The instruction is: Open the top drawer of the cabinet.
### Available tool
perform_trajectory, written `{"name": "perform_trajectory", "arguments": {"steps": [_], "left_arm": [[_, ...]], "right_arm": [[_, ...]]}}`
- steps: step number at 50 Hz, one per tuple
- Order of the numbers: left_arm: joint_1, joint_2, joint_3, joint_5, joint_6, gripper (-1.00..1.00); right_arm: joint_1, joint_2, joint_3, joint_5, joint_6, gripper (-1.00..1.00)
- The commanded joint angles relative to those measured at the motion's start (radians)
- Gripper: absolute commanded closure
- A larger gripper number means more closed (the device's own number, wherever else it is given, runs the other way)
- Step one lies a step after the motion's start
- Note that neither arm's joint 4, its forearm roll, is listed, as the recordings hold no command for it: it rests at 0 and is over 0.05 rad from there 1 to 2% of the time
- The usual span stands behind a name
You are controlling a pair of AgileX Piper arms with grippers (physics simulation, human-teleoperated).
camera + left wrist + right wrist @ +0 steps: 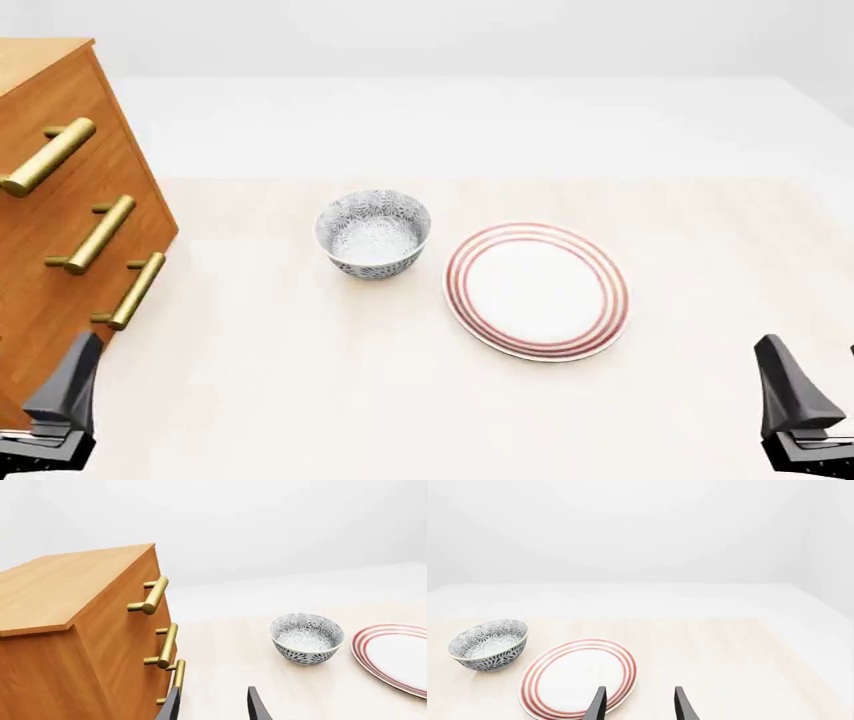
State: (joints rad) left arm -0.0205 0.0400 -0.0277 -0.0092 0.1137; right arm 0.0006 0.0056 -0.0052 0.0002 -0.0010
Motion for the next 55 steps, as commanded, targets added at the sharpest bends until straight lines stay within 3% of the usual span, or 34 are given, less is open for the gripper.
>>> {"name": "perform_trajectory", "arguments": {"steps": [1,10,21,24,26,29,41,44,52,55], "left_arm": [[-0.020,0.070,-0.028,-0.005,0.082,-1.00],[-0.019,0.171,-0.058,-0.060,0.154,-1.00],[-0.033,0.282,-0.127,-0.083,0.305,-1.00],[-0.030,0.299,-0.136,-0.083,0.356,-1.00],[-0.025,0.332,-0.126,-0.108,0.441,-1.00],[-0.034,0.363,-0.136,-0.120,0.478,-1.00],[-0.036,0.356,-0.201,-0.064,0.614,-1.00],[-0.019,0.374,-0.181,-0.090,0.698,-1.00],[-0.006,0.391,-0.205,-0.089,0.769,-1.00],[0.007,0.410,-0.197,-0.115,0.828,-1.00]], "right_arm": [[0.000,-0.001,0.001,0.000,-0.001,-1.00],[0.000,-0.001,0.001,0.000,-0.001,-1.00],[0.000,-0.001,0.001,0.000,0.000,-1.00],[0.000,-0.001,0.001,0.000,0.000,-1.00],[0.000,-0.001,0.001,0.000,0.000,-1.00],[0.000,-0.001,0.001,0.000,0.000,-1.00],[0.000,-0.001,0.001,0.000,0.000,-1.00],[0.000,-0.001,0.001,0.000,0.000,-1.00],[0.000,-0.001,0.001,0.000,-0.001,-1.00],[0.000,-0.001,0.001,0.000,0.000,-1.00]]}}
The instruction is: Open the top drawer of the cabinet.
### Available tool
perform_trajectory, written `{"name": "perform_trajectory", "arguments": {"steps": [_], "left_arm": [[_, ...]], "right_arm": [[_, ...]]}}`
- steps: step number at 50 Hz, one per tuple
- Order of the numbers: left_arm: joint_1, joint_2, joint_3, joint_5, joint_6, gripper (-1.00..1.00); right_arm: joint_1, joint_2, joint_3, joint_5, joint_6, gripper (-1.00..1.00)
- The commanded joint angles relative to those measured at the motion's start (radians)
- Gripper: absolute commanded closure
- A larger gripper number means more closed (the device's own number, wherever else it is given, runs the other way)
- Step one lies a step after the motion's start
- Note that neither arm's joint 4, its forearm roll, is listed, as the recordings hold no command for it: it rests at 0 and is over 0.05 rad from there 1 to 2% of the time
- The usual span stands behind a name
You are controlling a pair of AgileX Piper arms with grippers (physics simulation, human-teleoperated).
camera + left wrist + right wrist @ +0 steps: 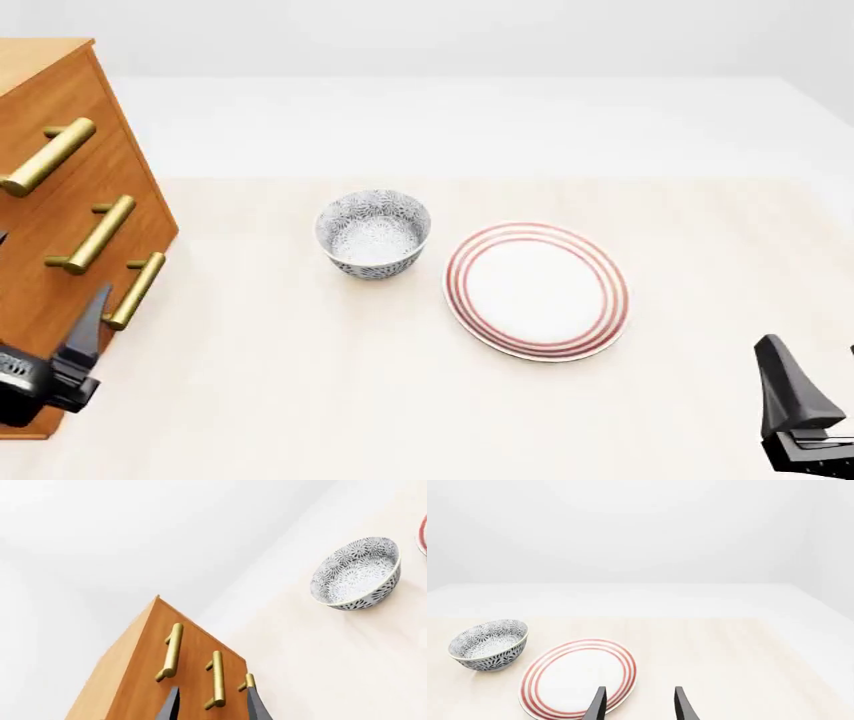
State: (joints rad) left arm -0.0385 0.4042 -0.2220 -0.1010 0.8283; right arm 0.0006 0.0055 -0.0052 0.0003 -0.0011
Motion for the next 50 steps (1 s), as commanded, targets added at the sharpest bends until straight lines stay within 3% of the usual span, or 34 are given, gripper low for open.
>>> {"name": "perform_trajectory", "arguments": {"steps": [1,13,34,50], "left_arm": [[0.024,0.054,-0.006,-0.028,0.122,-1.00],[0.024,0.122,-0.060,-0.050,0.212,-1.00],[0.074,0.292,-0.041,-0.239,0.398,-1.00],[0.072,0.390,-0.125,-0.266,0.442,-1.00]], "right_arm": [[0.000,-0.001,0.001,0.000,-0.001,-1.00],[0.000,-0.001,0.001,0.000,0.000,-1.00],[0.000,-0.001,0.001,0.000,0.000,-1.00],[0.000,-0.001,0.001,0.000,0.000,-1.00]]}}
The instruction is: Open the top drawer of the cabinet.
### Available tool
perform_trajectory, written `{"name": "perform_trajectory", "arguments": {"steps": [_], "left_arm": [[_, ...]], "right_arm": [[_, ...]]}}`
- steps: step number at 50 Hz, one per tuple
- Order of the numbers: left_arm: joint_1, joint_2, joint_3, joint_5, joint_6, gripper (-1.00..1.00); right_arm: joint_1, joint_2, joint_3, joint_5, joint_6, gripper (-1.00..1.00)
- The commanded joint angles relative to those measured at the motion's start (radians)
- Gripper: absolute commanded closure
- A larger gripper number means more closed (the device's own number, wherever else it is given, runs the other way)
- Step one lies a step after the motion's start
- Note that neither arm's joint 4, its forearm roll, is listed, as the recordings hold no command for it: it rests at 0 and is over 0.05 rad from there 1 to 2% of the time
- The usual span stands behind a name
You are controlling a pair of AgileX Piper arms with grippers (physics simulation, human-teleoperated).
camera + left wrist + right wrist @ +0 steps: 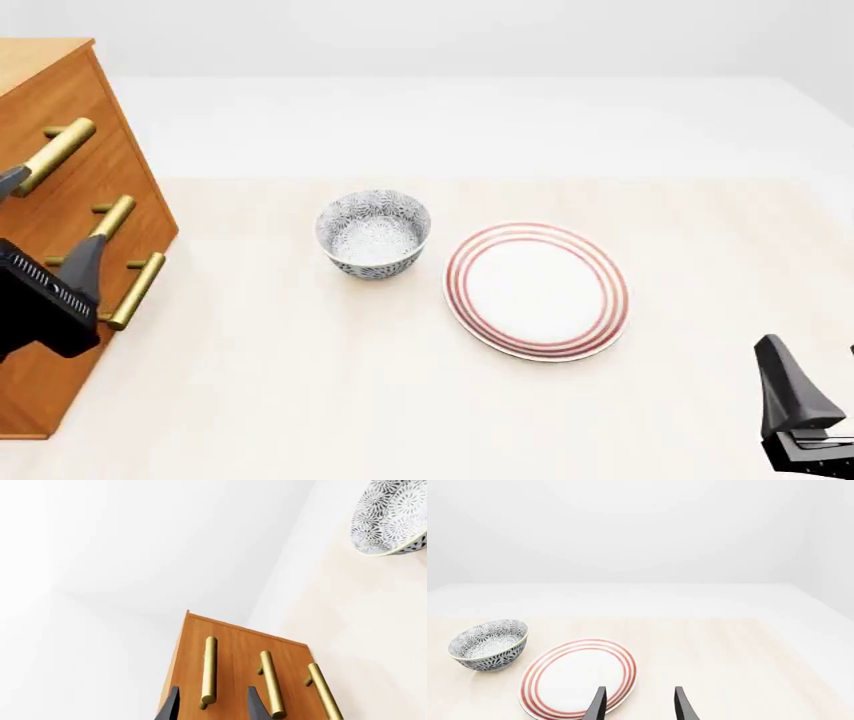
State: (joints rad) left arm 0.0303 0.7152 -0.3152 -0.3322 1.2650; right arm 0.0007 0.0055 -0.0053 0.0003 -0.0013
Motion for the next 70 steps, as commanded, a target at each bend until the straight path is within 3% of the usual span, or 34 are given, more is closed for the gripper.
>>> {"name": "perform_trajectory", "arguments": {"steps": [1,30,52,70], "left_arm": [[0.007,0.096,-0.033,-0.051,0.012,-1.00],[0.073,0.337,-0.051,-0.243,0.065,-1.00],[0.144,0.422,-0.055,-0.348,0.092,-1.00],[0.212,0.437,-0.059,-0.364,0.091,-1.00]], "right_arm": [[0.000,-0.001,0.001,0.000,0.000,-1.00],[0.000,-0.001,0.001,0.000,0.000,-1.00],[-0.001,-0.001,0.001,0.000,0.000,-1.00],[-0.001,-0.002,0.001,0.000,0.000,-1.00]]}}
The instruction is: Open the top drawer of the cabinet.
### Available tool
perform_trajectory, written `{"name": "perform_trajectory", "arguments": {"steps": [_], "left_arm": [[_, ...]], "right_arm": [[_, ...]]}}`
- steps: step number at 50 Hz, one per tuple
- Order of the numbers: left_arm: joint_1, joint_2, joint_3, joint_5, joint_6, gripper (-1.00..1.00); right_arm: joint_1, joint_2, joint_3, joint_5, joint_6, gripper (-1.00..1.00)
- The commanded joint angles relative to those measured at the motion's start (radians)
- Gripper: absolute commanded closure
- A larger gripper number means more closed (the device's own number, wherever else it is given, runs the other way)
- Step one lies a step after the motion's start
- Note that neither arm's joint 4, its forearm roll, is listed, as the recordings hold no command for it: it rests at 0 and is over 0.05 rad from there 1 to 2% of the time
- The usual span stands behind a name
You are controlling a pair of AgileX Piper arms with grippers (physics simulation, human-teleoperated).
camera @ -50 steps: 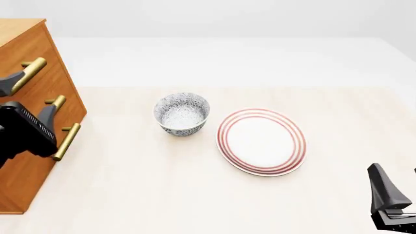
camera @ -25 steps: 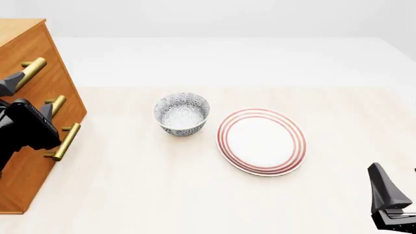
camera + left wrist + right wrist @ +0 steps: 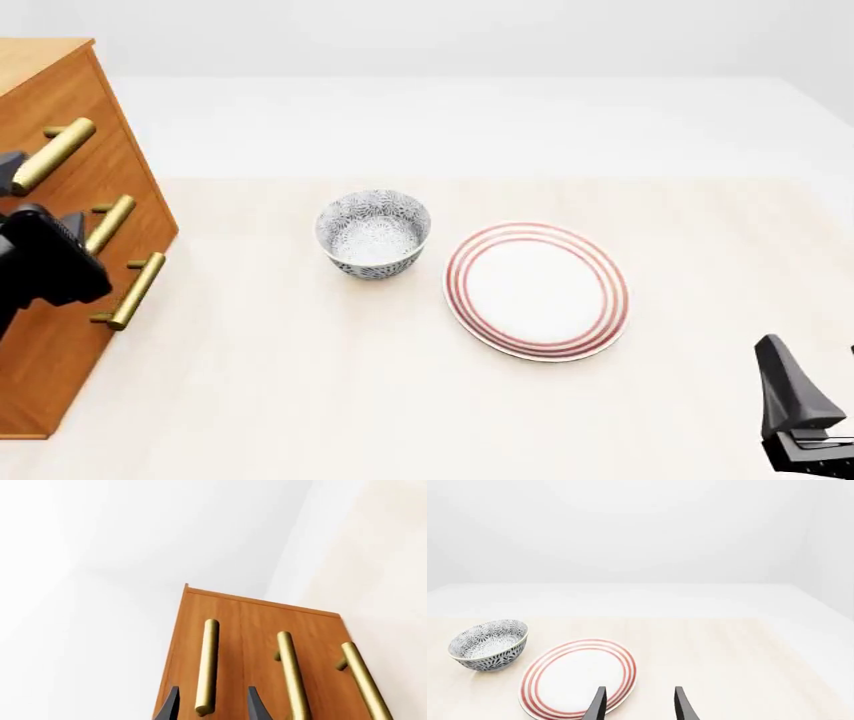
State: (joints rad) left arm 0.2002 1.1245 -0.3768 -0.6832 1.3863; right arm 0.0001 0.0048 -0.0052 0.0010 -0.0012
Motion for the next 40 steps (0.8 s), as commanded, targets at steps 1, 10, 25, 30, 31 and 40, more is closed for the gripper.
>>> {"name": "perform_trajectory", "arguments": {"steps": [1,10,25,30,31,40], "left_arm": [[0.047,0.031,0.003,-0.020,-0.027,-1.00],[0.060,0.028,-0.026,0.005,-0.028,-1.00],[0.079,0.103,-0.074,-0.006,-0.029,-1.00],[0.087,0.134,-0.076,-0.025,-0.023,-1.00],[0.087,0.137,-0.076,-0.027,-0.023,-1.00],[0.089,0.147,-0.087,-0.030,-0.027,-1.00]], "right_arm": [[0.000,-0.001,0.001,-0.001,0.000,-1.00],[0.000,0.001,0.002,-0.003,0.000,-1.00],[0.000,0.003,0.001,-0.005,0.000,-1.00],[0.000,0.001,0.001,-0.003,0.000,-1.00],[0.000,0.001,0.001,-0.002,0.000,-1.00],[0.000,-0.002,0.003,-0.001,-0.001,-1.00]]}}
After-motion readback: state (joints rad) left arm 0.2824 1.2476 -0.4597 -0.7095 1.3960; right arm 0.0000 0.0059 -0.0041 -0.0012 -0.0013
